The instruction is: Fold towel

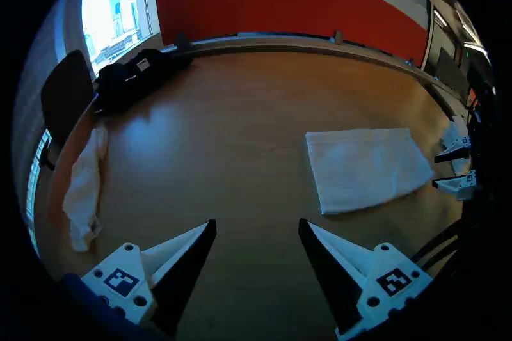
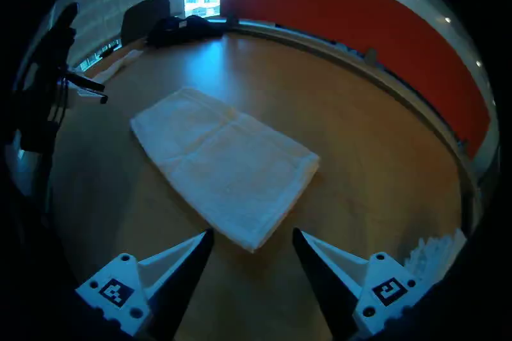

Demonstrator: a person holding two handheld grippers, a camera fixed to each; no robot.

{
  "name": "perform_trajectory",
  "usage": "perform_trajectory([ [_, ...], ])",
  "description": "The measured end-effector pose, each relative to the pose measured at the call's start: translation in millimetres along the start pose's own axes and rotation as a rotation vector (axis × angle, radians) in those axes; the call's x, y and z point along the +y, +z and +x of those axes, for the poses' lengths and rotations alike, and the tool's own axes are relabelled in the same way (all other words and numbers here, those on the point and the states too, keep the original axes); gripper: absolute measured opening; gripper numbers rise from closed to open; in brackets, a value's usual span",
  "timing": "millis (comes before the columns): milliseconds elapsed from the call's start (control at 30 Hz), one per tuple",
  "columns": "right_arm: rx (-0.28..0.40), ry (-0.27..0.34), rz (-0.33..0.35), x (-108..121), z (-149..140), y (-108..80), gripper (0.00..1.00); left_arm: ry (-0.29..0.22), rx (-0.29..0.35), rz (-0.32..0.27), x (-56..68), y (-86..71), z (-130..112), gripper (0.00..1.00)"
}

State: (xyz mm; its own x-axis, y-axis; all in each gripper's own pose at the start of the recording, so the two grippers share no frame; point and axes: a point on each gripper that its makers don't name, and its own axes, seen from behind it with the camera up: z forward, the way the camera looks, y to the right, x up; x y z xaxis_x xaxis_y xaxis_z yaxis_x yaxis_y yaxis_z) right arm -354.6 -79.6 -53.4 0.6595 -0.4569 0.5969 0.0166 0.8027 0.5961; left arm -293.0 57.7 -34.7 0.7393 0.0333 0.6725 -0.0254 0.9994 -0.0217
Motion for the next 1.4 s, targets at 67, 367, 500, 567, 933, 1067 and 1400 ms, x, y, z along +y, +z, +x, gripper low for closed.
perform_trajectory([
  [67, -0.013, -0.008, 0.001, 0.3, -4.9, 1.5, 0.93, -0.001, -0.002, 0.002, -1.3, -1.1, -1.9, 0.95],
  [367, -0.029, -0.013, 0.029, -2.8, -8.8, 5.0, 0.73, -0.011, 0.000, 0.003, -5.9, -5.0, -5.7, 0.95],
  [500, -0.034, 0.000, 0.049, -5.8, -8.5, 4.8, 0.59, -0.010, 0.002, 0.003, -6.8, -5.5, -5.1, 0.95],
  [567, -0.042, 0.007, 0.058, -7.0, -9.5, 4.9, 0.53, -0.010, 0.003, 0.003, -7.0, -5.8, -4.7, 0.95],
  [933, -0.052, 0.013, 0.054, -4.1, -11.9, 6.5, 0.21, -0.014, 0.005, 0.005, -10.0, -8.3, -5.6, 0.95],
  [1067, -0.050, 0.002, 0.042, -2.1, -11.4, 7.9, 0.07, -0.017, 0.004, 0.007, -11.1, -9.1, -7.0, 0.95],
  [1400, -0.024, -0.010, 0.031, -1.6, -1.2, 5.7, 0.05, -0.023, 0.003, 0.009, -13.4, -11.0, -8.5, 0.95],
])
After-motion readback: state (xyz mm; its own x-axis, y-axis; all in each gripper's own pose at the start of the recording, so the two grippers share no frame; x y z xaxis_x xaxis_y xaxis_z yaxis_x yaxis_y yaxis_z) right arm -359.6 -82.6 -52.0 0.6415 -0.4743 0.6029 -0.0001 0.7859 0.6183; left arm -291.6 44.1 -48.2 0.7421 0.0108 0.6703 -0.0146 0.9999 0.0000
